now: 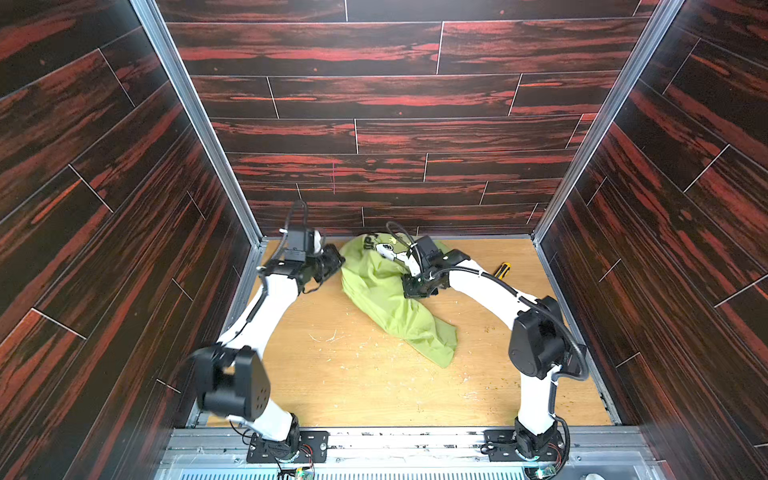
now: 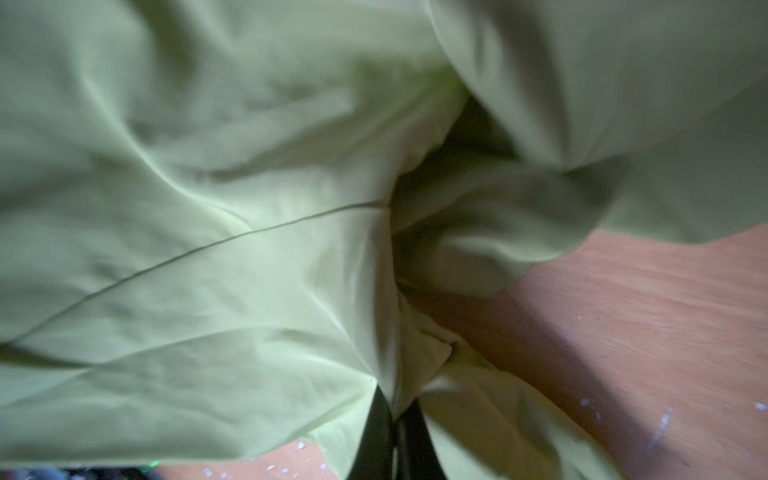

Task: Zip up the jacket
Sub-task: 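Lift the jacket with both grippers and shake it open upward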

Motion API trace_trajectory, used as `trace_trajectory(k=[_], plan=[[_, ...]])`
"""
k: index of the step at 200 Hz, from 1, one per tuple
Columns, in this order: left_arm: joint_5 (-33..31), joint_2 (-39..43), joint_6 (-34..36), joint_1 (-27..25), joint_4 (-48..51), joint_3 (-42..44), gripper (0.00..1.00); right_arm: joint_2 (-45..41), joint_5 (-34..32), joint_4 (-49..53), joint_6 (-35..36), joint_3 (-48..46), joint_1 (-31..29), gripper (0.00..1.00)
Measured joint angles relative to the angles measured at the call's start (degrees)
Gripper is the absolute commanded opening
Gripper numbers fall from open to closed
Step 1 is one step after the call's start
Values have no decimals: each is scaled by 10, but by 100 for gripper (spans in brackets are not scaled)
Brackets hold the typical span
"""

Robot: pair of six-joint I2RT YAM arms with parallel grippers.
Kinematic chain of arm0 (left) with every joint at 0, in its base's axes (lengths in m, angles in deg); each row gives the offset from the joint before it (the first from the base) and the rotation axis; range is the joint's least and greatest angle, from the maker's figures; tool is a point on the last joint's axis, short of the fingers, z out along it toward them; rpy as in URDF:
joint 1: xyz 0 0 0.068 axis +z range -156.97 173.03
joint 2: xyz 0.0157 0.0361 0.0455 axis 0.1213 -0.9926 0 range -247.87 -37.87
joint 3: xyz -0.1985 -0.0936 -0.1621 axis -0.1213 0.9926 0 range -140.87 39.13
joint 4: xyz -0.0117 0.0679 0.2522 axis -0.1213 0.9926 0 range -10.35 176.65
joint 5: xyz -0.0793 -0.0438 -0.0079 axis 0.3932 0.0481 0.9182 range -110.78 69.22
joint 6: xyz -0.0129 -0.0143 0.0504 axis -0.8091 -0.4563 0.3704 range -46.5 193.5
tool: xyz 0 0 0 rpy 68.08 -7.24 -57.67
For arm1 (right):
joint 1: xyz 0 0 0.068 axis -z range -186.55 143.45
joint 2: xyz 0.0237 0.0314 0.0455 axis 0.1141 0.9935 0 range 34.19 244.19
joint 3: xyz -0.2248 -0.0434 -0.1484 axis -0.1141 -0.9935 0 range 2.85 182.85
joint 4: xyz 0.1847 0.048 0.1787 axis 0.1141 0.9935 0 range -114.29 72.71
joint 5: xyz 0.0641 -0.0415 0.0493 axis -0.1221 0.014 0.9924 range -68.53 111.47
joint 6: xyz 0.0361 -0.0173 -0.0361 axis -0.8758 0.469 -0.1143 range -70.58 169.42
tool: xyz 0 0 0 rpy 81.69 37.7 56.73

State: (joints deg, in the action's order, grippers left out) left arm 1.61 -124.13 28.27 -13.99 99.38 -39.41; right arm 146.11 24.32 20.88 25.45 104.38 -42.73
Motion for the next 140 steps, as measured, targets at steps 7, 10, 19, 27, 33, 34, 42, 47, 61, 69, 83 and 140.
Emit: trace_trajectory(k=[7,10,19,27,33,34,42,47,61,69,83,140], plan=[[0,28,0,0,-1,-11,0,-14,1,7,0,15,1,0],[0,37,0,0,-1,-17,0,-21,2,10,0,22,2,0],[0,57,-2,0,0,-35,0,-41,5,18,0,43,2,0],[0,70,-2,0,1,-60,0,-60,8,24,0,63,3,0],[1,74,-3,0,2,-78,0,-74,9,29,0,79,4,0],[1,75,-3,0,1,-83,0,-78,10,30,0,83,5,0],[2,78,-5,-1,2,-110,0,-96,11,37,1,102,6,0],[3,78,-7,-2,3,-125,0,-106,12,41,1,114,7,0],[5,78,-9,-8,7,-170,0,-134,14,55,2,147,10,0],[5,77,-11,-13,15,-196,0,-149,14,63,2,166,12,0],[6,75,-12,-25,28,-243,0,-168,15,80,3,196,15,0],[6,33,-20,-86,65,-443,0,-215,19,137,6,323,23,0]])
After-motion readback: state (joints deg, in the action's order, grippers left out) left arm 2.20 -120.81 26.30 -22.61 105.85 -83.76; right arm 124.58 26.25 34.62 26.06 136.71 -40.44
